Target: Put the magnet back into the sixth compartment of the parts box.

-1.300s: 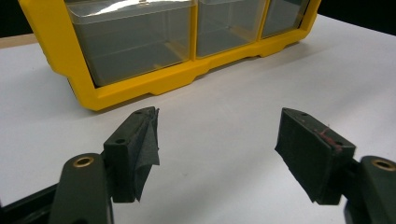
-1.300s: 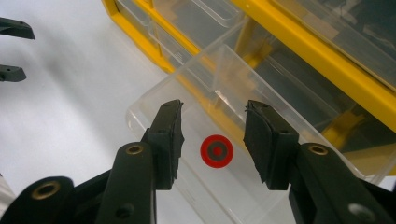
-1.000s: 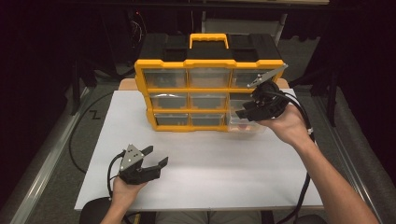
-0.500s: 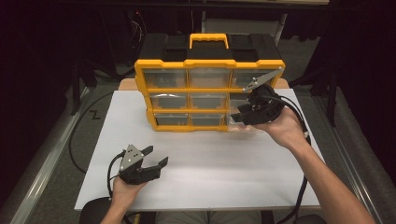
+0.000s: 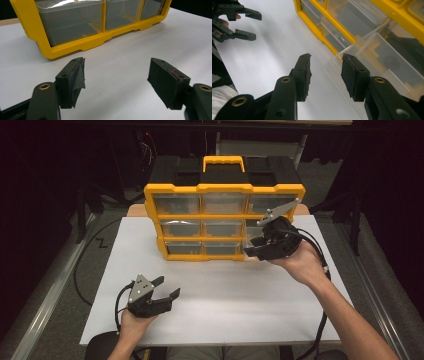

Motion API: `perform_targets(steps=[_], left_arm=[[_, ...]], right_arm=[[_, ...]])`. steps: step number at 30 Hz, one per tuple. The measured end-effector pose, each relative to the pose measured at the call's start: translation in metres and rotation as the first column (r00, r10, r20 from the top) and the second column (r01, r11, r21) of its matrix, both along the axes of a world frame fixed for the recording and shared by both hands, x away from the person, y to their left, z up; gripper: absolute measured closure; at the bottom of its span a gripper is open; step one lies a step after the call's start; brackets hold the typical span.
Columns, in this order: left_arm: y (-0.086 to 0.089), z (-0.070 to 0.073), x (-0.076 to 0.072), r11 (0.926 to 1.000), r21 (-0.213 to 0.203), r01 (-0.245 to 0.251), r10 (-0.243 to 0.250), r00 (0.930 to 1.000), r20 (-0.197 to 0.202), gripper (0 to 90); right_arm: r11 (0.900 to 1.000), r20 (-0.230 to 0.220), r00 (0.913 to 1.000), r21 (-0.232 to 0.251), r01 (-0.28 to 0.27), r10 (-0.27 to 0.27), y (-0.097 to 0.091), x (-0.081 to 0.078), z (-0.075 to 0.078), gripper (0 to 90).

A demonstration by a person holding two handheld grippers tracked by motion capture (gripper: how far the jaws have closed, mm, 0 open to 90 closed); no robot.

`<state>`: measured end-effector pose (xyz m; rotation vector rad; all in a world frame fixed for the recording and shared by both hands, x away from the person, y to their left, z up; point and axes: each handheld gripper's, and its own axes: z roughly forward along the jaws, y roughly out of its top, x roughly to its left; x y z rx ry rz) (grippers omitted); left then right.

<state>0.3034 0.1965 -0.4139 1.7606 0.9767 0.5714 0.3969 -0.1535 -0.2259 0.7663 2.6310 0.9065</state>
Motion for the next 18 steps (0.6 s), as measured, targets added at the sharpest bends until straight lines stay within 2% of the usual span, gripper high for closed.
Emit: perform_targets(steps=[18], left_arm=[[0.000, 0.000, 0.000, 1.0000, 0.001, 0.001, -0.001, 1.0000, -0.001, 29.5]], right_arm=[[0.9990, 0.010, 0.9993, 0.026, -0.037, 0.037, -0.001, -0.013, -0.010, 60.8]])
